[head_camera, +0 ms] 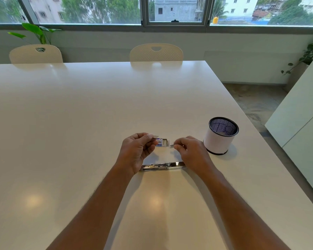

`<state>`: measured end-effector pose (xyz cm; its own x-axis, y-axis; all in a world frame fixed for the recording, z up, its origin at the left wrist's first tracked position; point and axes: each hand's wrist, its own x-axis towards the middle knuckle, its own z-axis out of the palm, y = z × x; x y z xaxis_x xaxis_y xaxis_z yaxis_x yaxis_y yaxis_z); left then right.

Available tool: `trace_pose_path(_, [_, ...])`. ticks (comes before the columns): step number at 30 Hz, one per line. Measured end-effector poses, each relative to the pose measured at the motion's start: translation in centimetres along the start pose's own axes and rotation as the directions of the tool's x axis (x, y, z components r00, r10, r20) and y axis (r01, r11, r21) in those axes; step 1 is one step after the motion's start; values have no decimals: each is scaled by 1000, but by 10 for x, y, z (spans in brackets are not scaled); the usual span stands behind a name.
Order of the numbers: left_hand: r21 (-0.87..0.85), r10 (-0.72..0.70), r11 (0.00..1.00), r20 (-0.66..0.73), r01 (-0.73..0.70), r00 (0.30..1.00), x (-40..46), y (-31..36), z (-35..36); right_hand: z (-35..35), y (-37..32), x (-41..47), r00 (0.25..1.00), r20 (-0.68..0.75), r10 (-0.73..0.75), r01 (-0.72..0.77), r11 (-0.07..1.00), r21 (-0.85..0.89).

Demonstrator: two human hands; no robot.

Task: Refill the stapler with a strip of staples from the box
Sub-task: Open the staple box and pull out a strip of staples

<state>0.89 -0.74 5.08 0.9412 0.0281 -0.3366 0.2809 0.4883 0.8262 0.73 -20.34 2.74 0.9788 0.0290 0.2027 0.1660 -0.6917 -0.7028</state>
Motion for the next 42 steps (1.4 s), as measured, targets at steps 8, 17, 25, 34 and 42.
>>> trace_pose_path(8, [197,94,976,14,-95,995,4,-7,1,-4,6,-3,989,124,75,-62,992,-110])
trace_pose_path(17, [450,225,850,160,-274,961,10,-9,11,-7,-28,3,984,86,153,-173,931,320])
trace_pose_path(25, [502,306,784,202,-367,930,12,-7,18,3,-30,13,984,97,147,-176,862,475])
trace_pose_path(34, [594,422,655,224,-466,879,22,-14,15,6,-27,19,992,75,104,-127,873,471])
trace_pose_path(42, [727,496,458,269,-512,826,28,-10,11,8,-19,31,999,-47,-21,31,979,202])
